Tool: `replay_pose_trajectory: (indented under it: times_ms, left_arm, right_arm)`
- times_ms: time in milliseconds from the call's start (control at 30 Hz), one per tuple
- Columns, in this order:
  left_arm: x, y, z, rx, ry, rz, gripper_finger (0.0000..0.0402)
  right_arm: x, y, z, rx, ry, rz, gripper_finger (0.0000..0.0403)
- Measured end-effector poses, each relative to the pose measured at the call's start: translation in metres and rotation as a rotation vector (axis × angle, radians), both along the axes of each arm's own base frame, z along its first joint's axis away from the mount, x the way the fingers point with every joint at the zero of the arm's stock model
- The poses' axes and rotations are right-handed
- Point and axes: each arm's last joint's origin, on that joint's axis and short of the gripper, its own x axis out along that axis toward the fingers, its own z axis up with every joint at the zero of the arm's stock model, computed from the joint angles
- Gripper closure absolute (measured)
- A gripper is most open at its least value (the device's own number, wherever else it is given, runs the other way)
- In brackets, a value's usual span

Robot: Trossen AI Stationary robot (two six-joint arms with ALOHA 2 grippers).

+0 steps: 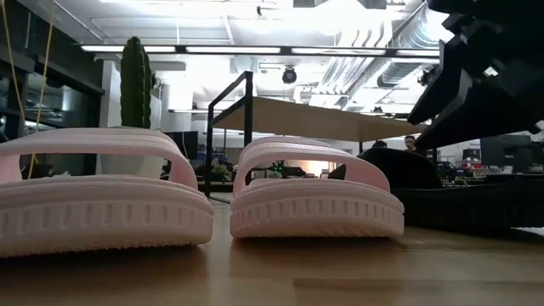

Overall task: Pick and place slides into the shelf
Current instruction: Put the right black slide on the shelf

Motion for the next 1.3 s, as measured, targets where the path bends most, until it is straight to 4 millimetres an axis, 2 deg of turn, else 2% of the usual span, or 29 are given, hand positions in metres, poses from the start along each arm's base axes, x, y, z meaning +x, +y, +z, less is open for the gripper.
replay_pose_trajectory:
  times_ms: [500,867,1300]
  left_arm:
    - [0.0,0.0,-0.002,-0.004,0.021,0.0,0.0401]
    - [0.0,0.0,-0.002,-0.002,0.02,0.001,0.0401]
    - [0.0,0.0,-0.002,-0.002,0.02,0.001,0.0401]
  right_arm:
    - [0.003,0.0,0.001,-0.039,-0.023,0.029,0.0183]
    - [0.011,-0.009,-0.001,0.003,0.016,-0.013,0.0183]
    - [0.026,-0.026,-0.029,-0.068,0.114,-0.056,0.0183]
